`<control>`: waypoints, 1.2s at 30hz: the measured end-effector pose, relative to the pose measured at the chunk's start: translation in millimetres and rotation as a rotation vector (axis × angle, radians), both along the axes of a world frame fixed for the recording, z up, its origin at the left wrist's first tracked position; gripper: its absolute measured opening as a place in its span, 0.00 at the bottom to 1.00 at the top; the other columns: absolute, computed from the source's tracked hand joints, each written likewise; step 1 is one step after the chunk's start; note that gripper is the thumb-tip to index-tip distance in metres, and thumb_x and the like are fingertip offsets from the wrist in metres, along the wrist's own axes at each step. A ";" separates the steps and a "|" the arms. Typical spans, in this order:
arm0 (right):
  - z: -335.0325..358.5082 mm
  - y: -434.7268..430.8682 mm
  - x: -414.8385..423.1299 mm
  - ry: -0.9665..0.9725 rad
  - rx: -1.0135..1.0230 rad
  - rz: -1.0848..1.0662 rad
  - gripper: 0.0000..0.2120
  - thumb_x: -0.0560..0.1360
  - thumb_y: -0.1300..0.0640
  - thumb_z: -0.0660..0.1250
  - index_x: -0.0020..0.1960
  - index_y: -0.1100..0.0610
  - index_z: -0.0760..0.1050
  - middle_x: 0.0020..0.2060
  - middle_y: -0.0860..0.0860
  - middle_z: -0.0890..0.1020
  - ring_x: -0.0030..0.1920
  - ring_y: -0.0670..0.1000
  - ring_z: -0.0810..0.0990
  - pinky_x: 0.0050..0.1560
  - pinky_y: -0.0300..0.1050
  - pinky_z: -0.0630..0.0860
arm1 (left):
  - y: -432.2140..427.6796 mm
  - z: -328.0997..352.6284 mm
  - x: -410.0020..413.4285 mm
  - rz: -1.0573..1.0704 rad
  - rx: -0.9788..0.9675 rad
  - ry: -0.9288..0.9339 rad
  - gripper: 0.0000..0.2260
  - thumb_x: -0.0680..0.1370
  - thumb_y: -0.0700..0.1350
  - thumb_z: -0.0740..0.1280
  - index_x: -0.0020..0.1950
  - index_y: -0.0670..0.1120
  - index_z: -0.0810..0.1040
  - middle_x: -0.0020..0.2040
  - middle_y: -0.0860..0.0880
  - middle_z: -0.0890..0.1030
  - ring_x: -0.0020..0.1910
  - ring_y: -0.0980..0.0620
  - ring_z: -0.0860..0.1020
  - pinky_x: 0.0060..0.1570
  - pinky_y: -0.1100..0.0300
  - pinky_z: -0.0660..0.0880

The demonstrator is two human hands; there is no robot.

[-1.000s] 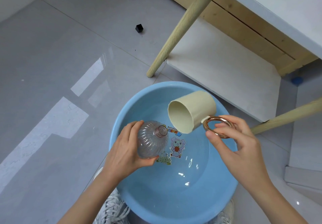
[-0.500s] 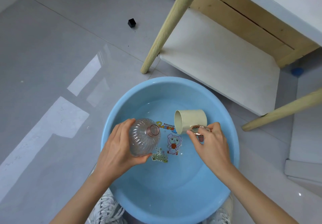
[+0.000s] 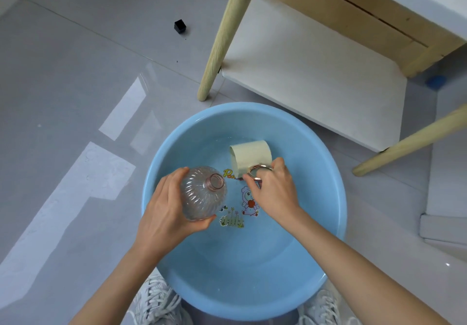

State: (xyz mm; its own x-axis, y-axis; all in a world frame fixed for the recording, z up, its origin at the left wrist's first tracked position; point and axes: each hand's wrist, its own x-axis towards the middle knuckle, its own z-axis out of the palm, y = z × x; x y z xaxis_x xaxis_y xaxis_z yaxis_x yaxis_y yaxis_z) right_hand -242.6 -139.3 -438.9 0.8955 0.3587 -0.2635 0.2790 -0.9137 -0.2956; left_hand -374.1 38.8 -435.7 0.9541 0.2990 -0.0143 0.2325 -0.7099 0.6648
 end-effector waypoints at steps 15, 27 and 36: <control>40.7 -36.0 3.0 0.408 0.375 -0.316 0.30 0.75 0.41 0.66 0.35 0.69 0.66 0.29 0.55 0.66 0.30 0.49 0.63 0.31 0.41 0.60 | -1.1 0.4 0.0 0.013 -0.018 -0.028 0.47 0.54 0.51 0.83 0.66 0.42 0.65 0.60 0.44 0.75 0.58 0.50 0.70 0.56 0.68 0.63; 96.7 -71.6 2.6 0.534 0.866 -0.489 0.30 0.55 0.28 0.73 0.26 0.55 0.71 0.32 0.49 0.80 0.43 0.49 0.82 0.58 0.50 0.77 | 2.3 -2.5 0.4 -0.046 0.020 -0.021 0.50 0.55 0.54 0.82 0.70 0.43 0.62 0.63 0.43 0.75 0.61 0.48 0.70 0.60 0.62 0.64; 125.2 -69.1 -2.8 0.594 1.018 -0.435 0.29 0.59 0.33 0.76 0.26 0.57 0.71 0.43 0.59 0.83 0.46 0.54 0.82 0.50 0.41 0.79 | 3.1 -4.6 -0.6 -0.041 0.002 -0.025 0.48 0.55 0.54 0.83 0.68 0.44 0.63 0.63 0.44 0.75 0.61 0.49 0.70 0.60 0.62 0.64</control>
